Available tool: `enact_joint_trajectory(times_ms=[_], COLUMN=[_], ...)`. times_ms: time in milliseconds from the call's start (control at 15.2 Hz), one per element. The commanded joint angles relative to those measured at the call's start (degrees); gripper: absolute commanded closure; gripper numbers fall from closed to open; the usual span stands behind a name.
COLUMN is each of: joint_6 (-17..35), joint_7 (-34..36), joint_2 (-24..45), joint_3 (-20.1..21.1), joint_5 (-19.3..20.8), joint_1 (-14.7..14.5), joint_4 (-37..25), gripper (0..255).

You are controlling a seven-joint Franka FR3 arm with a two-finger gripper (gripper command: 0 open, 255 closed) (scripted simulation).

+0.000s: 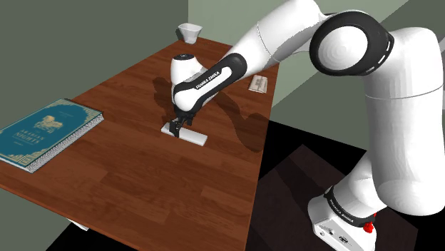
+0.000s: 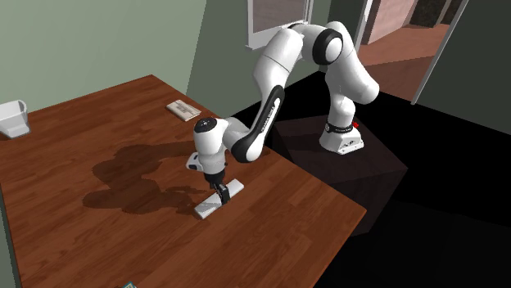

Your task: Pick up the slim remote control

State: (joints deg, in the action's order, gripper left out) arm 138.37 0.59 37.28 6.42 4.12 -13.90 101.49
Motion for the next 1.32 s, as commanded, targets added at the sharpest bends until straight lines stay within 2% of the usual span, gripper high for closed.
enact_joint_trajectory(times_ms=[0, 264, 330, 924, 1254], joint_6=[1.1, 1.8, 1.9, 1.8, -0.6], joint_7=[0.1, 0.1, 0.1, 0.1, 0.0], joint_2=[1.2, 2.1, 2.1, 2.1, -0.8], joint_3=[-0.1, -0.2, -0.2, -0.2, 0.1], joint_5=[0.1, 0.2, 0.2, 0.2, -0.1], joint_1=[-0.1, -0.2, -0.2, -0.2, 0.1], joint_4=[-0.1, -0.3, -0.2, -0.3, 0.2], gripper=[0, 0, 255, 255, 255])
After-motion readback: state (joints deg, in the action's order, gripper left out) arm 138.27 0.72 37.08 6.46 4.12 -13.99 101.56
